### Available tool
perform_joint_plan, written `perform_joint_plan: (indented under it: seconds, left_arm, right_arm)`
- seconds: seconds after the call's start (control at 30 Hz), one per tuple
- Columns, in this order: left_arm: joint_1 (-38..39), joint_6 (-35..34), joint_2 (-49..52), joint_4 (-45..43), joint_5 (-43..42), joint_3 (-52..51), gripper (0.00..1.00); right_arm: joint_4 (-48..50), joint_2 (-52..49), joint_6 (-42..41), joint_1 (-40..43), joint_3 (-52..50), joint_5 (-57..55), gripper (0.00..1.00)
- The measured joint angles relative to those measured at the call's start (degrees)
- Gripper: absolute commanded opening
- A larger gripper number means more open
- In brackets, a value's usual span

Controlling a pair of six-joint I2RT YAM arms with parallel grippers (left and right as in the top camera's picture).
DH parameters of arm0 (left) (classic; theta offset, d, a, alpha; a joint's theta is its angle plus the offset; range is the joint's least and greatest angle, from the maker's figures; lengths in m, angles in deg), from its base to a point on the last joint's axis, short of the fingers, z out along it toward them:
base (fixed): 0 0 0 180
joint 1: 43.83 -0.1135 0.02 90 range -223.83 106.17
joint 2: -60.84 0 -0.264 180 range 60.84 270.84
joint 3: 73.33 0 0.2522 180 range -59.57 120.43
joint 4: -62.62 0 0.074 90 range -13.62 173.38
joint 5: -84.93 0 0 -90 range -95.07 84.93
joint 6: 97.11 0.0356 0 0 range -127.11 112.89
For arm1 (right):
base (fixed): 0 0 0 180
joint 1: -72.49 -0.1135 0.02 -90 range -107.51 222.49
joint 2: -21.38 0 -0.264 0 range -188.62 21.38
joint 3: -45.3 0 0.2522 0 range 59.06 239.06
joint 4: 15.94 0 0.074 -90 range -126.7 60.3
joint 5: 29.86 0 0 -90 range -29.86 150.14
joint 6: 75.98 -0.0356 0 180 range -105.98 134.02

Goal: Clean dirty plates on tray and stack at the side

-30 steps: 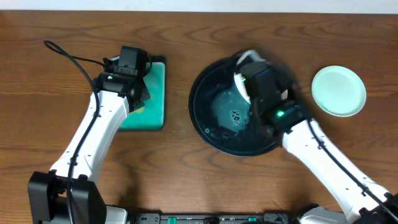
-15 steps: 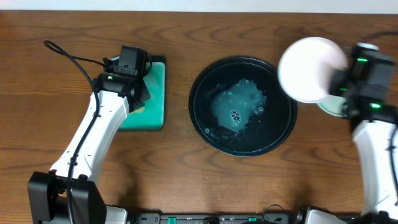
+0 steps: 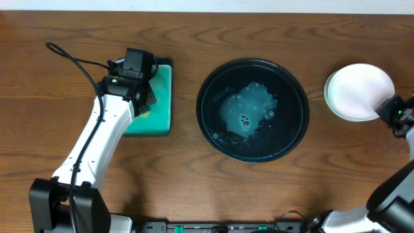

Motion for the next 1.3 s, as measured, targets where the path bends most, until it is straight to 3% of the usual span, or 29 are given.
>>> perform_joint_plan:
  seconds: [0.23,0.27,0.3,0.33,0.43,0.57,0.73,1.1,1.2,1.27,1.3]
  left_arm:
    - [0.0,0.0,0.0,-0.4,0.0,0.0,0.08]
    - [0.0,0.0,0.0,-0.4,0.0,0.0,0.07]
    - [0.0,0.0,0.0,-0.5,0.0,0.0,0.07]
    - [0.0,0.0,0.0,-0.6,0.0,0.0,0.07]
    - [0.0,0.0,0.0,-1.1,0.0,0.0,0.07]
    - [0.0,0.0,0.0,-1.2,0.0,0.0,0.07]
    - [0.0,-1.2,0.0,-1.8,0.0,0.0,0.07]
    - [-2.3,-1.3,7.2,-11.0,-0.9,-1.4,0.08]
    - [-2.3,-1.4,11.0,-14.6,-1.9,-1.5,0.17]
    - [-2.3,-1.3,13.1,-16.3,-2.4,-1.6,0.31]
    - [-2.3,-1.3,13.9,-16.9,-2.6,-1.7,0.43]
  right_arm:
    - [3.6,-3.7,-1.3,0.0,0.0,0.6,0.01]
    - [4.2,-3.7,-1.4,0.0,0.0,0.7,0.07]
    - [4.6,-3.7,-1.5,0.0,0.0,0.7,0.31]
    - [4.8,-3.7,-1.5,0.0,0.0,0.8,0.44]
    - [4.9,-3.7,-1.8,0.0,0.0,1.0,0.54]
    - [4.1,-3.7,-2.1,0.0,0.0,1.3,0.83]
    - [1.2,-2.3,-3.5,0.0,0.0,1.9,0.99]
    - [-7.6,23.9,-6.1,-4.0,0.1,4.8,0.99]
    - [-10.2,30.2,-6.0,-7.5,0.1,5.3,0.99]
    - [-11.8,33.2,-5.6,-9.9,0.1,5.5,0.99]
    - [-12.7,34.7,-5.3,-11.3,0.1,5.6,0.99]
